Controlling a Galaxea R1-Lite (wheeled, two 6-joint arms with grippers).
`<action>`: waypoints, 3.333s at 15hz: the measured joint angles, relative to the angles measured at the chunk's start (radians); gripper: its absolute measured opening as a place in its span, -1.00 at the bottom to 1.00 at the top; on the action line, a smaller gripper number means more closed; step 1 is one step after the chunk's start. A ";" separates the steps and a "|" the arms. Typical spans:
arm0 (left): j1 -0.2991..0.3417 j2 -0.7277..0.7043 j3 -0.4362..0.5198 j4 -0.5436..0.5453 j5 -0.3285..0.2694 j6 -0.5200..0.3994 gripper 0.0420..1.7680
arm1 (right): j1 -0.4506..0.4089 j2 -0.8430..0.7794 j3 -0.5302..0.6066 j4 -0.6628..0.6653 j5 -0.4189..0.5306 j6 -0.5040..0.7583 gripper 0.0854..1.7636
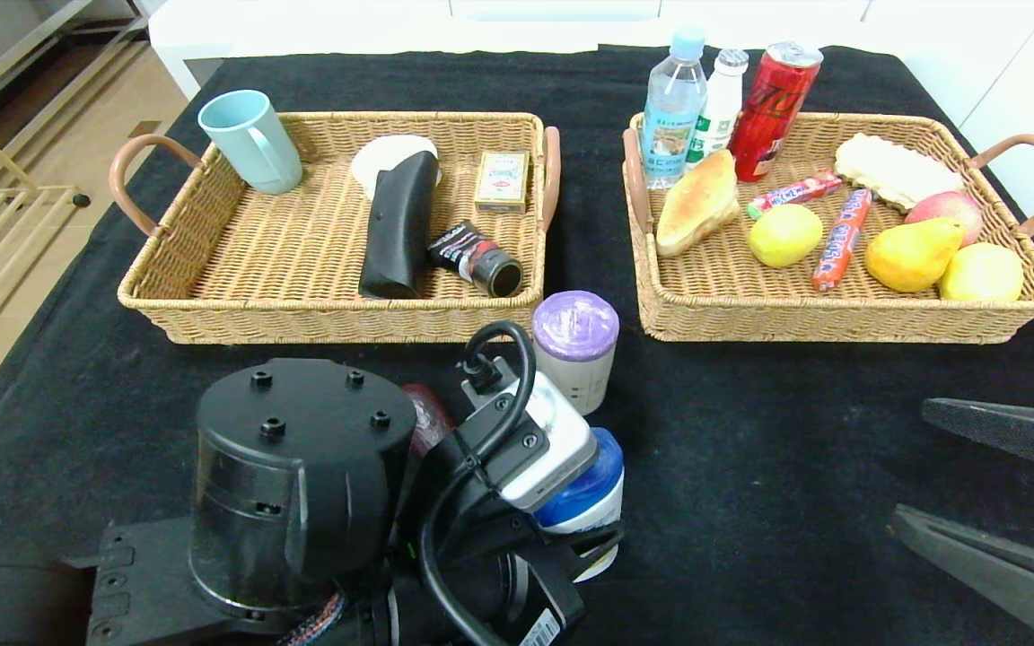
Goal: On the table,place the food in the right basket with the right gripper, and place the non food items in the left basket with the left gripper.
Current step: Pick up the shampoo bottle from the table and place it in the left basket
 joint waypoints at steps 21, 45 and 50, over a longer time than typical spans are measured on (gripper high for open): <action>0.360 -0.262 -0.258 0.323 0.033 -0.179 -0.35 | 0.006 0.021 0.017 0.000 -0.004 -0.015 0.94; 0.447 0.283 -0.877 0.325 0.154 -0.160 0.14 | 0.001 0.002 0.011 0.000 -0.003 -0.016 0.94; 0.446 0.264 -0.865 0.347 0.159 -0.158 0.52 | 0.001 0.002 0.014 0.000 -0.003 -0.016 0.94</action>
